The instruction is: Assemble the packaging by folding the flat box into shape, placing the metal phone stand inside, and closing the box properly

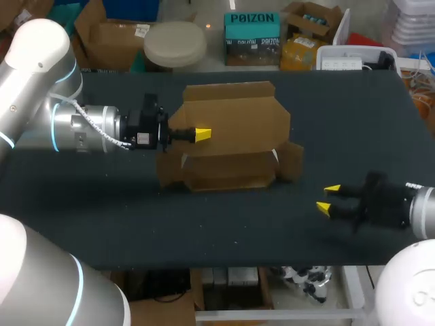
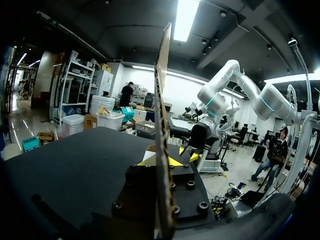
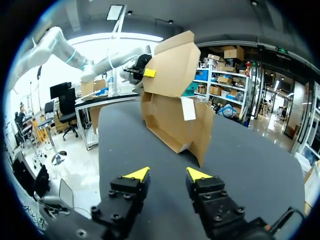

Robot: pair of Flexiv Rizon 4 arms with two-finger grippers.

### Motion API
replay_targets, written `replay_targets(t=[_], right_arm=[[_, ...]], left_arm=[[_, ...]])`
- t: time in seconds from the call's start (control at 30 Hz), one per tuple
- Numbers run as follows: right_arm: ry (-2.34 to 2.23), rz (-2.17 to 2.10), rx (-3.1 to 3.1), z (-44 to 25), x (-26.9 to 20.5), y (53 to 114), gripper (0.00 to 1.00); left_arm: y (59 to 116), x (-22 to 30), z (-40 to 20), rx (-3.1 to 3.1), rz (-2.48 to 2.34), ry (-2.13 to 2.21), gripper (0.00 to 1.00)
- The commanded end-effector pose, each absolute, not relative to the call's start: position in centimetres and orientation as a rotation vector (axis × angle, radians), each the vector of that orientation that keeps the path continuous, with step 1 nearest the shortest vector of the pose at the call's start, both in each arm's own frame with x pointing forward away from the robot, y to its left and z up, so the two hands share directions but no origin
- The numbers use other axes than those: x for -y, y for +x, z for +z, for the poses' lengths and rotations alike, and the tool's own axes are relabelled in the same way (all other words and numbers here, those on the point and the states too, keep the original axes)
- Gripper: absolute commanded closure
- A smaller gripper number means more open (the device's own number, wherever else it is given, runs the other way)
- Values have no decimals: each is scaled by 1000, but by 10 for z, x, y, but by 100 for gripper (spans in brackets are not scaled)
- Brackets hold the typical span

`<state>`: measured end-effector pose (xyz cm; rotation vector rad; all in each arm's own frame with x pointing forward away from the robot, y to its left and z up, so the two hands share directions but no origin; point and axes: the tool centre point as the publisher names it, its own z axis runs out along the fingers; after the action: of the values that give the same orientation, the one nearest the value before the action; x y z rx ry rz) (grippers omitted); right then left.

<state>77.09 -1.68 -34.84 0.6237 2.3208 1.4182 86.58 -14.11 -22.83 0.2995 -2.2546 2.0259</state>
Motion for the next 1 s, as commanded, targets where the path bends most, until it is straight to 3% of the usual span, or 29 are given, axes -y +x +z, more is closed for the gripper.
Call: replay_targets(t=[0.03, 0.27, 0.53, 0.8, 1.0], right_arm=[[603, 1409, -2345, -344, 19, 782, 42], [591, 1400, -2361, -350, 19, 810, 24], [555, 1384, -2393, -358, 14, 841, 20], [511, 1403, -2422, -365, -5, 868, 21], [496, 1407, -2431, -367, -14, 879, 30]], left_arm=[[866, 141, -231, 2259, 2022, 302, 100], [866, 141, -231, 2259, 2022, 302, 100], [866, 141, -231, 2259, 2022, 302, 100], [866, 141, -231, 2259, 2022, 302, 100], [866, 141, -231, 2259, 2022, 302, 100]])
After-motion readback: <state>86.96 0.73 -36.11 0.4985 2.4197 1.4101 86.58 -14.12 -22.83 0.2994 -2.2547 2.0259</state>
